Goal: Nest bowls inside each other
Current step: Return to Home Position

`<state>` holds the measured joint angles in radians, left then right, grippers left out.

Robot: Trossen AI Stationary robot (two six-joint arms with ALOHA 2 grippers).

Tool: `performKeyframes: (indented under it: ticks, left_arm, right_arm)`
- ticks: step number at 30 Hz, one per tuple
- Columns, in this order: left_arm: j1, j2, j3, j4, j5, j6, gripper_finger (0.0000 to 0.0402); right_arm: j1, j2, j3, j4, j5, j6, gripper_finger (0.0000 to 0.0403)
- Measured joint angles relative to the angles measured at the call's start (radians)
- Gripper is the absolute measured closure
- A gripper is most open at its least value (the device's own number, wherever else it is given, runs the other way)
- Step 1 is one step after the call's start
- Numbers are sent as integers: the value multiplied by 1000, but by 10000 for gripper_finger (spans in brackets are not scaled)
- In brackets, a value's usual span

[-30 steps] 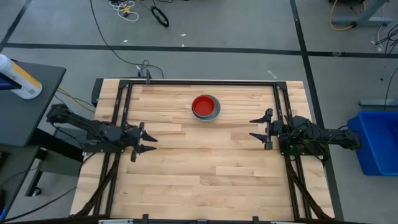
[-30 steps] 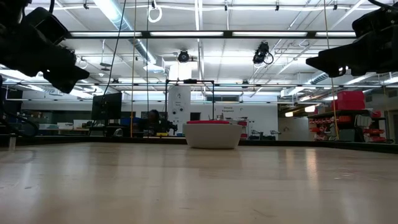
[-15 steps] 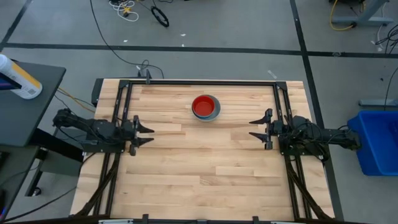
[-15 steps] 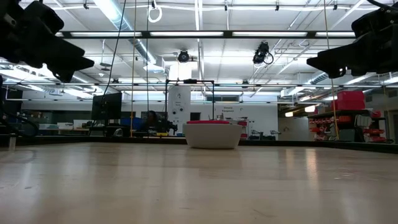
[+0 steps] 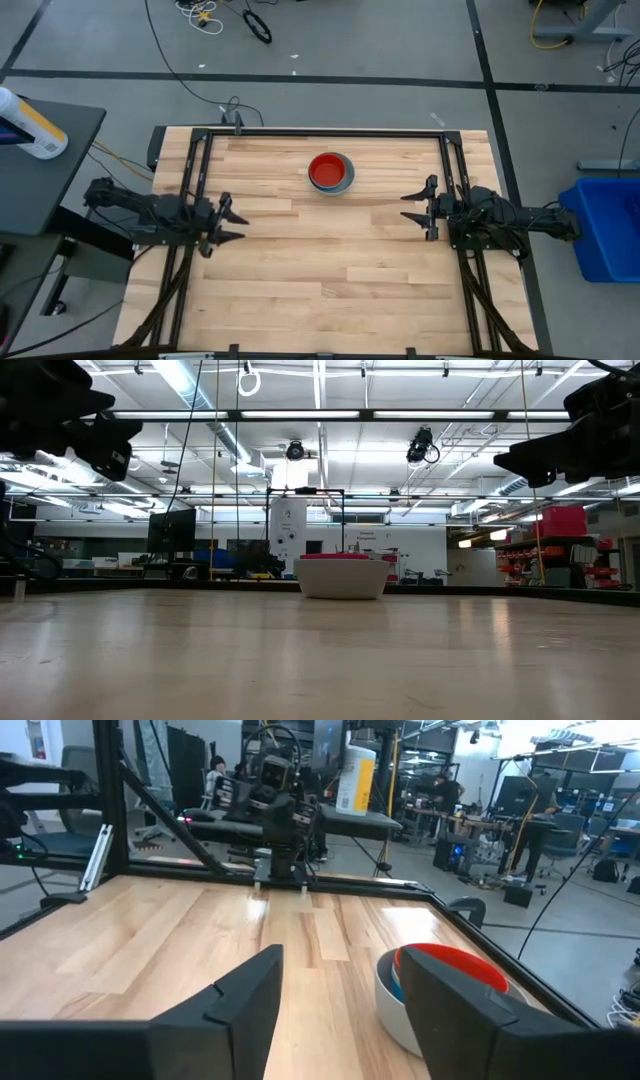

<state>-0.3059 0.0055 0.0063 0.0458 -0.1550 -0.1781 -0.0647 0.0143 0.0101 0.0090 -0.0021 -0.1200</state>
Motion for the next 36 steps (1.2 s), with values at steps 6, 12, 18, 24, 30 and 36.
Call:
performKeyframes:
  ticks: [6,12,18,24,30,36]
  left_arm:
    - [144,1,0,-14,63,-16,219]
    - [304,1,0,-25,153,-19,219]
    - [330,-2,0,-15,164,46,219]
    - [329,-2,0,-14,143,37,219]
    - [329,-2,0,-22,138,33,219]
    - [329,1,6,-43,138,59,219]
  right_arm:
    - [0,0,0,0,0,0,204]
    - [0,0,0,0,0,0,212]
    - [0,0,0,0,0,0,217]
    - [0,0,0,0,0,0,219]
    - [0,0,0,0,0,11,210]
    - [0,1,0,0,0,9,200]
